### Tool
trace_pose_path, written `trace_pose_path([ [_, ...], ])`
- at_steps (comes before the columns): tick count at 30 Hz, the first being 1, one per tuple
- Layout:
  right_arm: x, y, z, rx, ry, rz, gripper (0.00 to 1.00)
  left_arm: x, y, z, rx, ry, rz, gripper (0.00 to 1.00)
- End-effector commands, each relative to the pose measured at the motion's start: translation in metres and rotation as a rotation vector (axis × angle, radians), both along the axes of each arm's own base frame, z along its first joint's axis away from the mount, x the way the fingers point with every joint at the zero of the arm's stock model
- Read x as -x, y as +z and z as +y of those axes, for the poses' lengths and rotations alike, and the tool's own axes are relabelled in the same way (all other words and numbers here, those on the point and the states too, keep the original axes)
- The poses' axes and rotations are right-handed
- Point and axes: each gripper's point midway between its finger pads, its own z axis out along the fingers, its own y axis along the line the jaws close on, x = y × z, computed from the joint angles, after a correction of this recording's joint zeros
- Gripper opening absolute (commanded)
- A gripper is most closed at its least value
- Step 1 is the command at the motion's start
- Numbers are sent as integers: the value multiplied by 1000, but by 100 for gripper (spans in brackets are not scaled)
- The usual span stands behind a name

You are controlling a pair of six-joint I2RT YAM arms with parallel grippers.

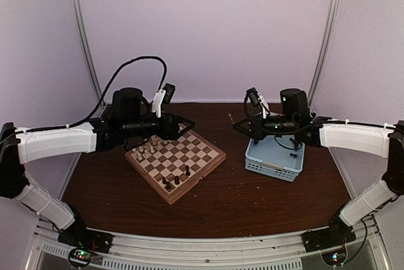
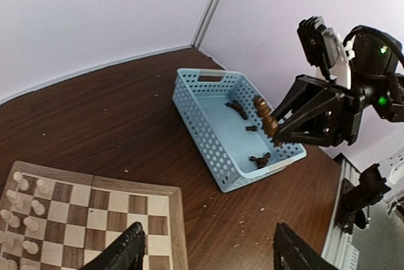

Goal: Set up the chess pieces on the board
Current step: Pick up the chess piece from the storage box.

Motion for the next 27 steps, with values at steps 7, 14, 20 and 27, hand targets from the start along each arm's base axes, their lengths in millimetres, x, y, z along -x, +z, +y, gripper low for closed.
trace_pose_path([
  [7,34,36,41,-42,138,-107,19,20,36,-46,201,-194,131,64],
  [14,43,37,53,-31,177,-129,19,23,41,-58,239,-235,183,65],
  [20,46,33,63,-5,209,-120,19,24,44,-66,268,-266,194,57],
  [27,48,30,71,-2,230,-116,19,21,41,-71,269,-275,209,57],
])
